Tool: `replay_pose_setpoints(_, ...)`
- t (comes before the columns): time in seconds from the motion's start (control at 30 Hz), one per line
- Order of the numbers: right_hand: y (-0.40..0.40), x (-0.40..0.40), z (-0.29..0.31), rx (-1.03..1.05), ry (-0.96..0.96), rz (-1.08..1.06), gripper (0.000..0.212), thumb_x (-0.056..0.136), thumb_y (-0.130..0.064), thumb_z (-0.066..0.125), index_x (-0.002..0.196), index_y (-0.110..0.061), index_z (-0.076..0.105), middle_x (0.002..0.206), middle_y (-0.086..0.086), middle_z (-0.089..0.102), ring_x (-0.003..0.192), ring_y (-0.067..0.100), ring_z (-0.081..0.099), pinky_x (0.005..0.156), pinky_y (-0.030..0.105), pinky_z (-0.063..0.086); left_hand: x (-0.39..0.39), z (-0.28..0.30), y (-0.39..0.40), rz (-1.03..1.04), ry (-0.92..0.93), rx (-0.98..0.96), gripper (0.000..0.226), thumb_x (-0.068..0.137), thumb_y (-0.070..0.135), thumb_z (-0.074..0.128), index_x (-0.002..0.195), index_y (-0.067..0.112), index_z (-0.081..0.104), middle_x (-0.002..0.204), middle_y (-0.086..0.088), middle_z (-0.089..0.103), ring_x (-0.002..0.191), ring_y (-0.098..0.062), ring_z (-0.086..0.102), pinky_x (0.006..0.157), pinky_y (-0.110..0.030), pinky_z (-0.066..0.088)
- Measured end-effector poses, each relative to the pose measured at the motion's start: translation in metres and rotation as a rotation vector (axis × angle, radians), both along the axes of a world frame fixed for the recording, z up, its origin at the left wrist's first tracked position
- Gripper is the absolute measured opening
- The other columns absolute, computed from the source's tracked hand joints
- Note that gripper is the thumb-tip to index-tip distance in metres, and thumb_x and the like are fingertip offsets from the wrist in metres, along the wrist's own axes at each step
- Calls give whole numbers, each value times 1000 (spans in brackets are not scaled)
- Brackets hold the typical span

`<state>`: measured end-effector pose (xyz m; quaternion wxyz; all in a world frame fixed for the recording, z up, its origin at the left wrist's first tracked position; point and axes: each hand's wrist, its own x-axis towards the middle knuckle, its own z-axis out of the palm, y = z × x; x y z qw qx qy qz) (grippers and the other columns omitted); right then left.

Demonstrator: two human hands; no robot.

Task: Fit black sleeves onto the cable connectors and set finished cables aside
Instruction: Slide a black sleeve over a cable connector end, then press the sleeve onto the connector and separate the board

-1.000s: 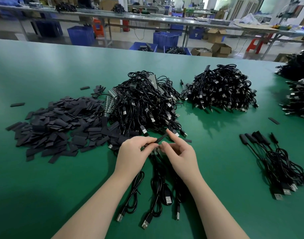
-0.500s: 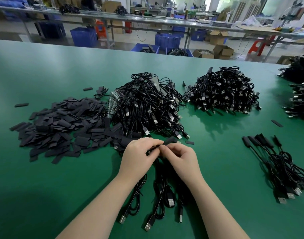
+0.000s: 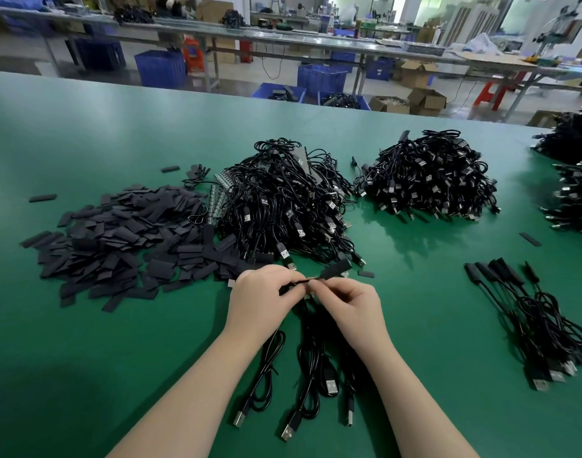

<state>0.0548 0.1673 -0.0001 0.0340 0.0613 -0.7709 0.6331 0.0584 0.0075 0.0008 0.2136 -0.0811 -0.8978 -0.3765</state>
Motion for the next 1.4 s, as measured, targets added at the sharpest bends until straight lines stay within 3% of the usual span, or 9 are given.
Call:
replay_pose_setpoints(0.33,38,-3,36,-591,71,-220,12,91,-22,65,83,-23,74,86,5,76,84,16,72,78,21,56,-1,3,-5,35,114,101,48,97,49,45,138,26,52,119,14,62,109,3,53,95,-28,44)
replay_pose_setpoints(0.47,92,-12,49,136,142,-554,15,96,-30,62,93,-21,73,66,-14,67,62,0,60,58,16,48,-3,-1,-10,75,40,149,36,97,28,53,133,28,55,101,27,57,98,8,53,86,-25,48)
replay_pose_setpoints(0.6,136,-12,41,971,-67,-672,31,101,-38,48,110,-19,71,86,7,69,72,31,61,61,32,45,-6,-3,-7,60,-8,176,33,97,23,54,129,28,58,97,27,58,95,6,54,83,-27,51)
replay_pose_setpoints(0.77,151,3,25,1435,-128,-592,39,102,-44,40,124,-22,63,116,8,65,103,32,61,73,36,40,-7,-6,-6,50,-49,151,30,97,22,54,125,30,63,99,25,59,94,8,54,75,-12,45)
replay_pose_setpoints(0.9,158,9,13,1668,-244,-512,44,97,-15,36,134,-35,48,141,-7,51,123,21,45,88,36,36,-7,-6,-5,54,-47,73,28,96,21,55,121,27,67,95,23,59,83,10,53,67,-6,40)
replay_pose_setpoints(1.07,179,-2,26,1699,-400,-555,44,92,-7,41,125,-33,54,138,1,47,119,28,36,89,37,34,-7,-6,-5,38,-97,-30,35,95,24,56,129,25,61,86,20,54,78,0,48,76,-28,49)
replay_pose_setpoints(1.2,144,-7,37,1373,-25,-565,39,89,-9,57,124,-23,66,129,10,62,113,36,52,88,41,42,-9,-9,-4,38,-125,-135,35,95,34,55,127,24,64,99,11,60,97,-10,54,88,-32,47)
replay_pose_setpoints(1.27,104,-6,40,1112,120,-373,32,91,-19,63,122,-20,69,120,8,68,106,33,59,86,41,49,-11,-11,-3,42,-148,-217,35,95,41,54,124,25,66,103,9,59,103,-12,53,92,-33,43)
replay_pose_setpoints(1.4,23,-9,30,903,-4,94,44,93,-45,60,133,-26,61,122,-1,60,111,18,56,94,28,44,-10,-12,-3,27,-167,-262,35,93,47,56,120,28,67,106,10,55,106,-12,51,92,-33,39)
